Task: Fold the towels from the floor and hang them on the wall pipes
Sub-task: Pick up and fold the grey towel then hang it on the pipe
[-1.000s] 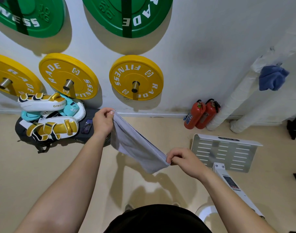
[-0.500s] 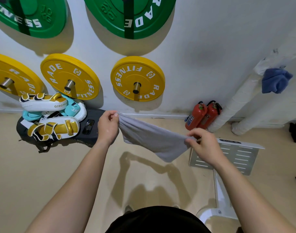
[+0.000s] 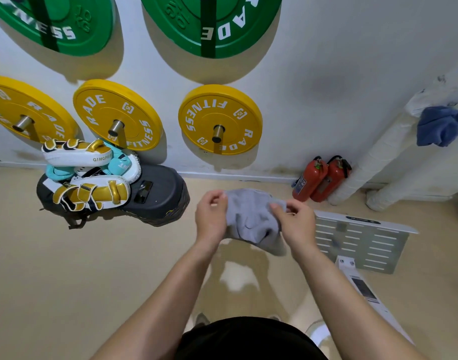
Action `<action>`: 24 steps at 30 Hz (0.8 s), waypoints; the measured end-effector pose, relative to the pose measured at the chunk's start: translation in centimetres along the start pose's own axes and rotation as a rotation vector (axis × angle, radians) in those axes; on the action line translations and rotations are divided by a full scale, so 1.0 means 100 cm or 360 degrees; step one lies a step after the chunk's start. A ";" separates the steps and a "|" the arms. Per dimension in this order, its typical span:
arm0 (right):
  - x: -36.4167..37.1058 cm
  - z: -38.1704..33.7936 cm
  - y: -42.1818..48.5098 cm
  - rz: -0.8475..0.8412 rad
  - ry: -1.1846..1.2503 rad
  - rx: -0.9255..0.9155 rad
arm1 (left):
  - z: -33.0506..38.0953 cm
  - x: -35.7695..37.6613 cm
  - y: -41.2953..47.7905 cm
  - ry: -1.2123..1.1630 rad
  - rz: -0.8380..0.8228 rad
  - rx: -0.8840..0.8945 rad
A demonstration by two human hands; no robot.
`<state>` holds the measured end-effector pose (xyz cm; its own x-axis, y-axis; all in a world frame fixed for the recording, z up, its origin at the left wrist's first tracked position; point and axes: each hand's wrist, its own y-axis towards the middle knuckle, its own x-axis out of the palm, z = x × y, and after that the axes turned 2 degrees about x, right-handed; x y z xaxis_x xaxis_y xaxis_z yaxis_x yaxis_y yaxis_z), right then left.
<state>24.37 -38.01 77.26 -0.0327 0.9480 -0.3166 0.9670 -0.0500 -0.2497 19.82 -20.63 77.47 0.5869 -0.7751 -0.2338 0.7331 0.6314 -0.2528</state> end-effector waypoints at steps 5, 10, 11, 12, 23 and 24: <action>0.018 -0.001 -0.037 -0.0267 0.0178 0.0078 | -0.006 0.014 -0.046 -0.0207 -0.0194 -0.0029; 0.023 0.002 -0.048 -0.0323 0.0176 -0.0007 | -0.012 0.011 -0.059 -0.0296 -0.0213 0.0089; 0.025 0.005 -0.048 -0.0333 0.0150 -0.0010 | -0.013 0.011 -0.060 -0.0291 -0.0205 0.0096; 0.026 0.008 -0.047 -0.0340 0.0125 -0.0020 | -0.014 0.010 -0.061 -0.0289 -0.0208 0.0097; 0.015 0.002 -0.041 -0.0531 0.0037 -0.0267 | -0.007 -0.005 -0.063 -0.0138 -0.0476 0.0152; 0.014 0.000 -0.040 -0.0506 0.0015 -0.0279 | -0.008 -0.009 -0.063 -0.0033 -0.0480 0.0217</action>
<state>20.46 -36.50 77.86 -0.3371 0.9105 -0.2396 0.9376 0.3015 -0.1734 14.45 -23.90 78.55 0.3425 -0.9278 -0.1482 0.9132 0.3658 -0.1797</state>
